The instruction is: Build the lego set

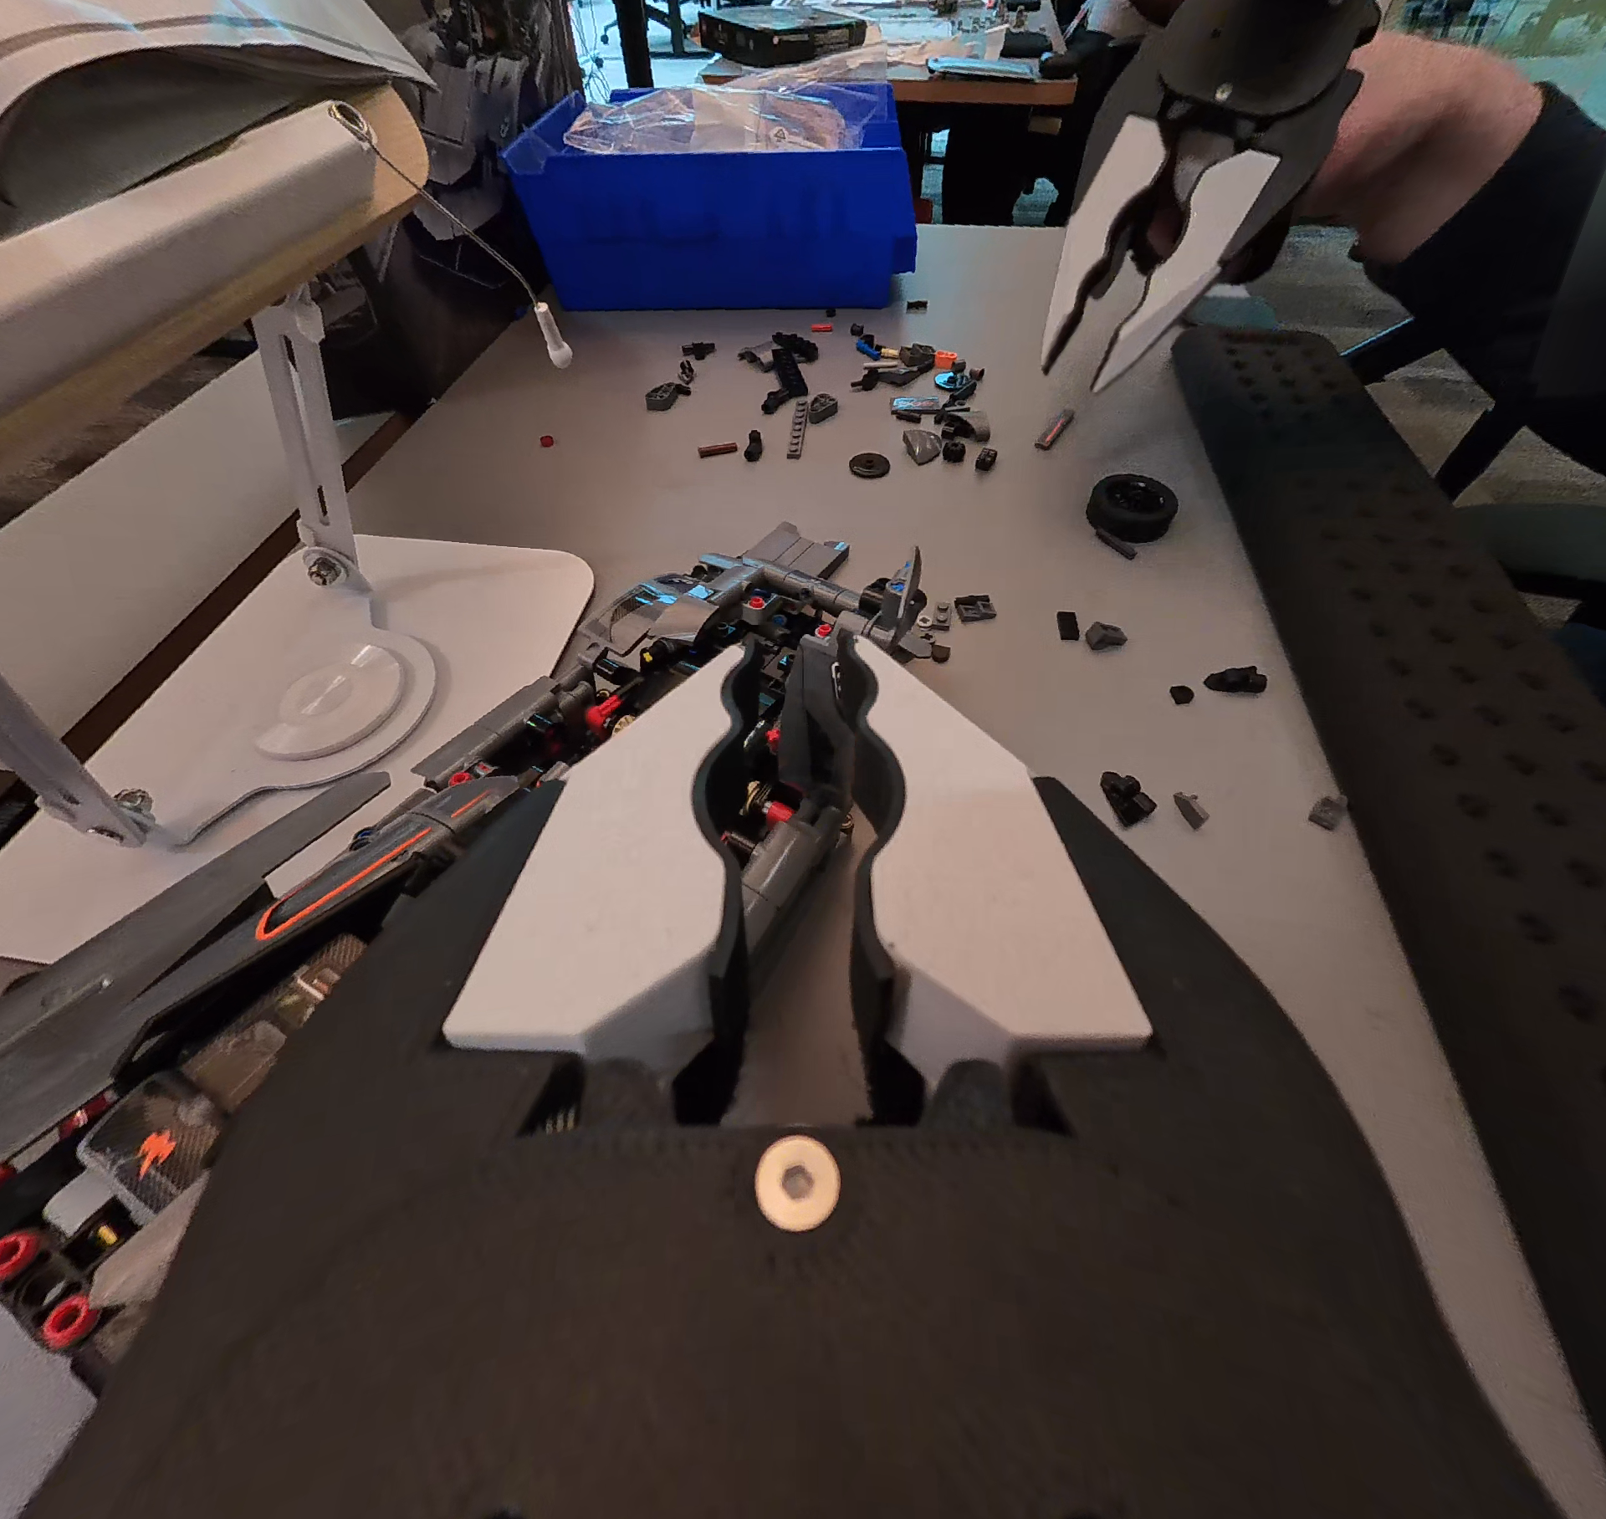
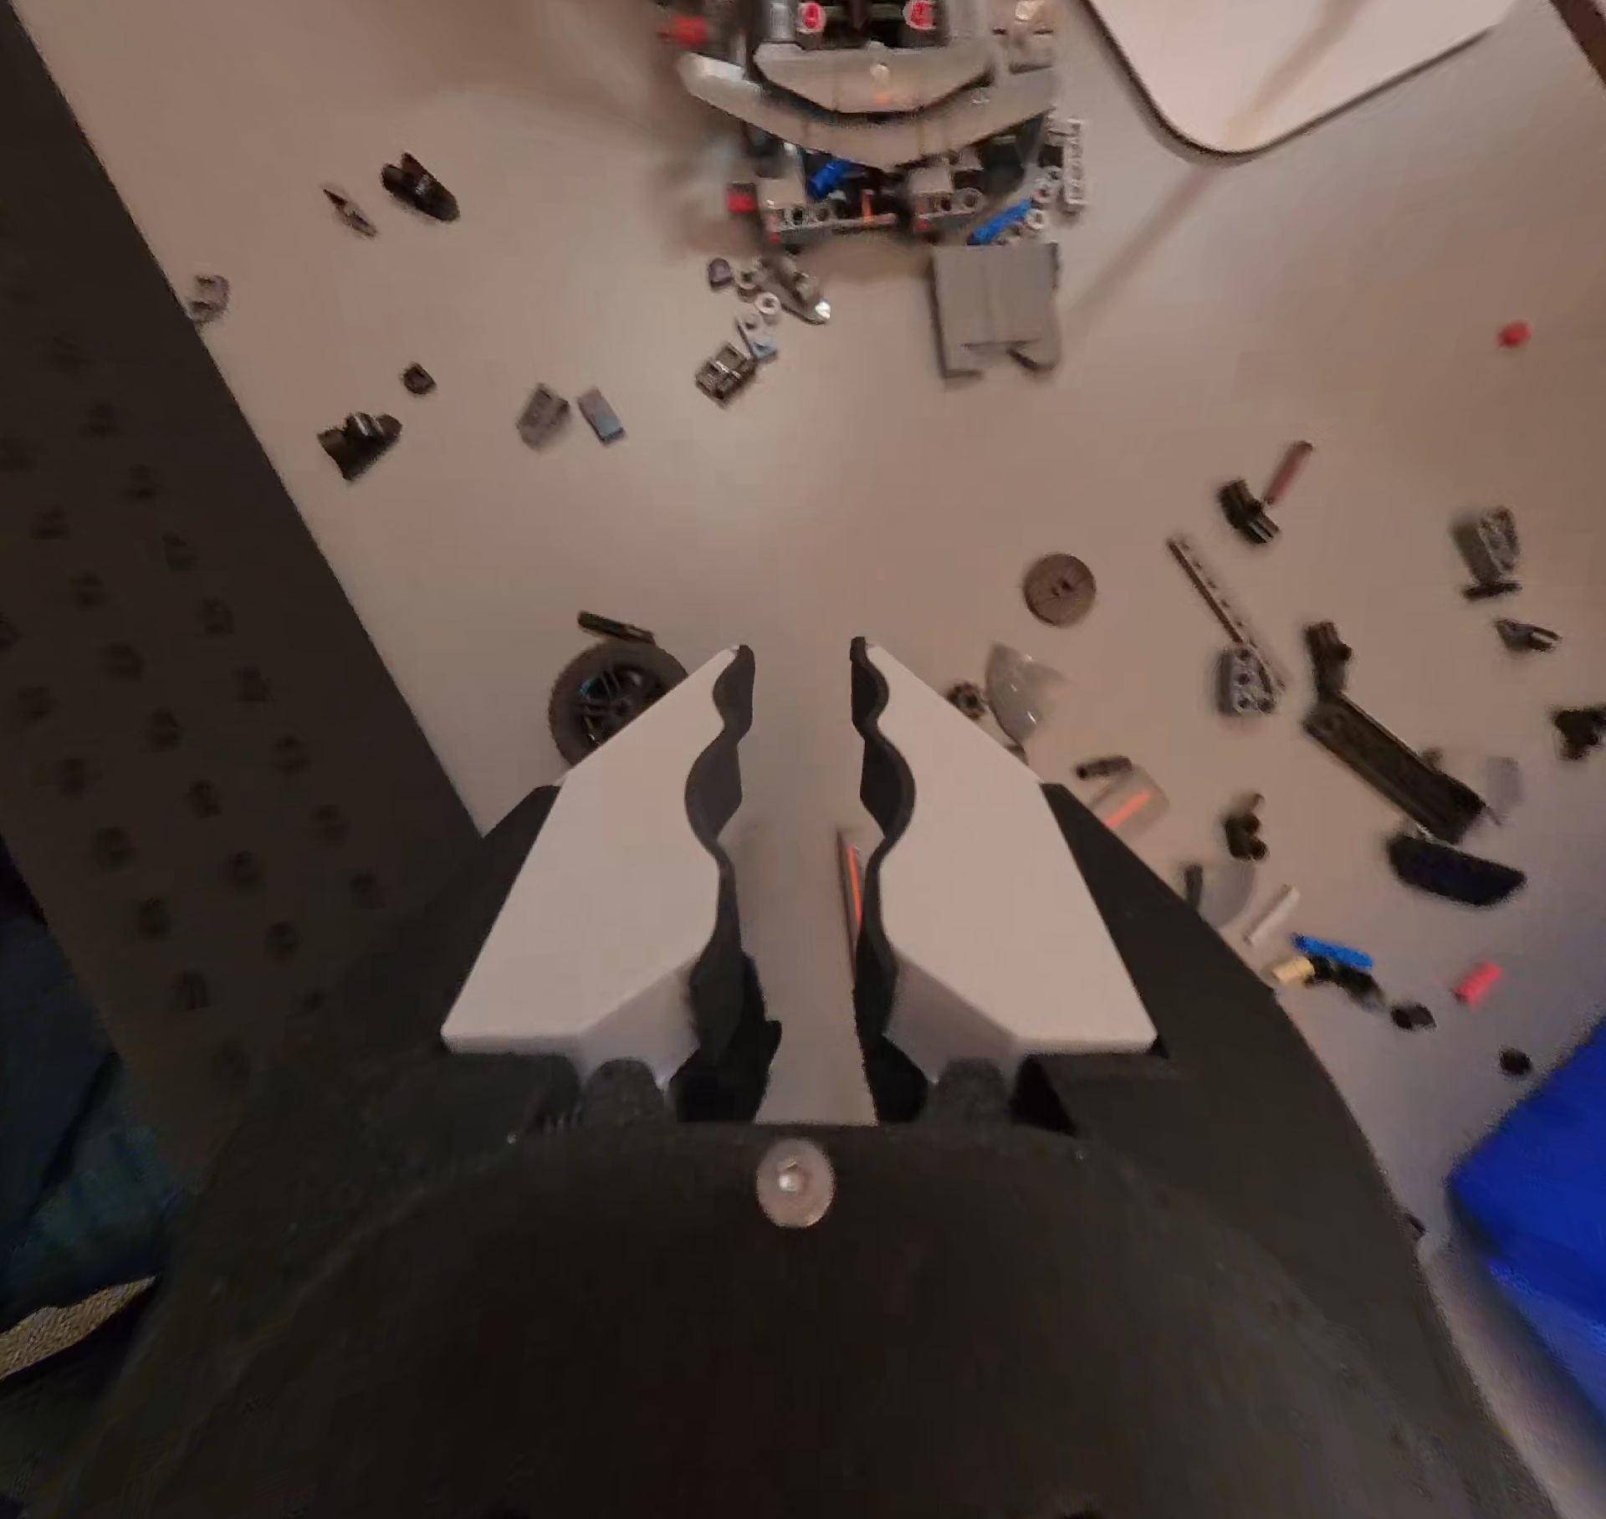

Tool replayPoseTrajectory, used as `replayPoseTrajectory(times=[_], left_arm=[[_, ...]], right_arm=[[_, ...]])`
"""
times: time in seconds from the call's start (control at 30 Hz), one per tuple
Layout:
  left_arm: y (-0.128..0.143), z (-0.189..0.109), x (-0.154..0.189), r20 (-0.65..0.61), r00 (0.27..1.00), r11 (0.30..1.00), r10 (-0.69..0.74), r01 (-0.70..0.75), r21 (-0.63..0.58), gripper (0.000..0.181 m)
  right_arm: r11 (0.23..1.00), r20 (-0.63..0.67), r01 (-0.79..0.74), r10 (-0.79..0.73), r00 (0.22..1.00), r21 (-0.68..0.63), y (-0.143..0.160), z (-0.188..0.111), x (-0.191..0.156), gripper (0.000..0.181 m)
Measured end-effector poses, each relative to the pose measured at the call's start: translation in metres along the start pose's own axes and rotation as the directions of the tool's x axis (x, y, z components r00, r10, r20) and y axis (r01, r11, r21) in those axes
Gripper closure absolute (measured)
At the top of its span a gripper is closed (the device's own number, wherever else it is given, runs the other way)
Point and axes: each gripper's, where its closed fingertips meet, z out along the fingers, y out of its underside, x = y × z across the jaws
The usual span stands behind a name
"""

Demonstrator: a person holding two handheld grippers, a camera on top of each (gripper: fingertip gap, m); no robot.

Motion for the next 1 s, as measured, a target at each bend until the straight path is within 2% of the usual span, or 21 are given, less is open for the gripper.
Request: replayPoseTrajectory(times=[0.13,0.23,0.33,0.43,0.53,0.73,0.87,1.0], left_arm=[[0.002,0.004,0.000,0.004,1.000,1.000,0.000,0.000,-0.007,0.167],[0.005,0.005,0.000,0.008,1.000,1.000,0.004,-0.004,-0.020,0.167],[0.006,0.005,-0.001,0.007,1.000,1.000,-0.001,0.001,-0.020,0.167],[0.008,0.005,-0.002,0.011,1.000,1.000,-0.003,0.003,-0.022,0.167],[0.008,0.006,-0.002,0.012,1.000,1.000,-0.004,0.004,-0.022,0.167],[0.011,0.007,-0.003,0.012,1.000,0.999,-0.008,0.009,-0.031,0.167],[0.011,0.007,-0.004,0.012,1.000,1.000,-0.013,0.013,-0.027,0.167],[0.013,0.007,-0.004,0.011,1.000,0.999,-0.014,0.014,-0.032,0.167]], right_arm=[[0.998,-0.083,-0.052,0.051,0.995,-0.018,0.013,-0.012,0.022,0.156],[0.993,-0.163,-0.081,0.066,0.984,-0.085,0.031,-0.018,0.041,0.158],[0.993,-0.152,-0.106,0.097,0.984,-0.056,0.033,-0.019,0.044,0.158],[0.984,-0.191,-0.140,0.118,0.975,-0.110,0.052,-0.017,0.054,0.156],[0.979,-0.207,-0.169,0.143,0.968,-0.111,0.060,-0.013,0.063,0.158],[0.981,-0.196,-0.146,0.119,0.973,-0.128,0.064,0.009,0.068,0.160],[0.988,-0.192,-0.137,0.121,0.974,-0.072,0.054,0.016,0.074,0.167],[0.985,-0.153,-0.131,0.113,0.982,-0.114,0.060,0.024,0.068,0.169]])
